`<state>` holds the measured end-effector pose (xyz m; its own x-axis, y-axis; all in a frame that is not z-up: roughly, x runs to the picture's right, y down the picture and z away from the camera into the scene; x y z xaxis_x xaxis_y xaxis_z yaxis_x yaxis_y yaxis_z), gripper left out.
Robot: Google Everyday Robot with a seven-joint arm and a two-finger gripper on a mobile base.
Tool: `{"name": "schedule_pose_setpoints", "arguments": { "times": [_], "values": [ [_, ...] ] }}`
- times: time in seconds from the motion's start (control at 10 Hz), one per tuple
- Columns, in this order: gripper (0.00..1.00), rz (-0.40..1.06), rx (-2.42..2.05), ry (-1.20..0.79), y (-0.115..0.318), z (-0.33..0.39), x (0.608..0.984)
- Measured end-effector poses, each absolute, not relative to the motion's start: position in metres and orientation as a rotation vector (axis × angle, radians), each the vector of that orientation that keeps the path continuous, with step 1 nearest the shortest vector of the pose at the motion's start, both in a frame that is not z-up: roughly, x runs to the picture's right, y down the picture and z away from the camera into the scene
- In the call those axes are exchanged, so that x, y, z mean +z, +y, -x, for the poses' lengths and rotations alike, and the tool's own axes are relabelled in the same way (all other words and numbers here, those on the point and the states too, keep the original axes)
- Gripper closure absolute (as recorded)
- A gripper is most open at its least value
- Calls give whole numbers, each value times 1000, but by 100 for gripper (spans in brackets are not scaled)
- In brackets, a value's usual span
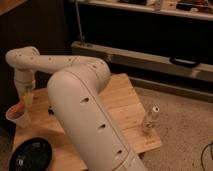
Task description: Place the pepper in the ceramic cup
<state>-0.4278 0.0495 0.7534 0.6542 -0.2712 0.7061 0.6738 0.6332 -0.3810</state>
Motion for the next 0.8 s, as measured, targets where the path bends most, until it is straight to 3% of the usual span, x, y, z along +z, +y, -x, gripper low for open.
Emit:
{"name": "schedule_pose_setpoints", "arguments": {
  "times": [0.8],
  "values": [
    [20, 676, -566, -669, 49, 420, 755]
  ]
}}
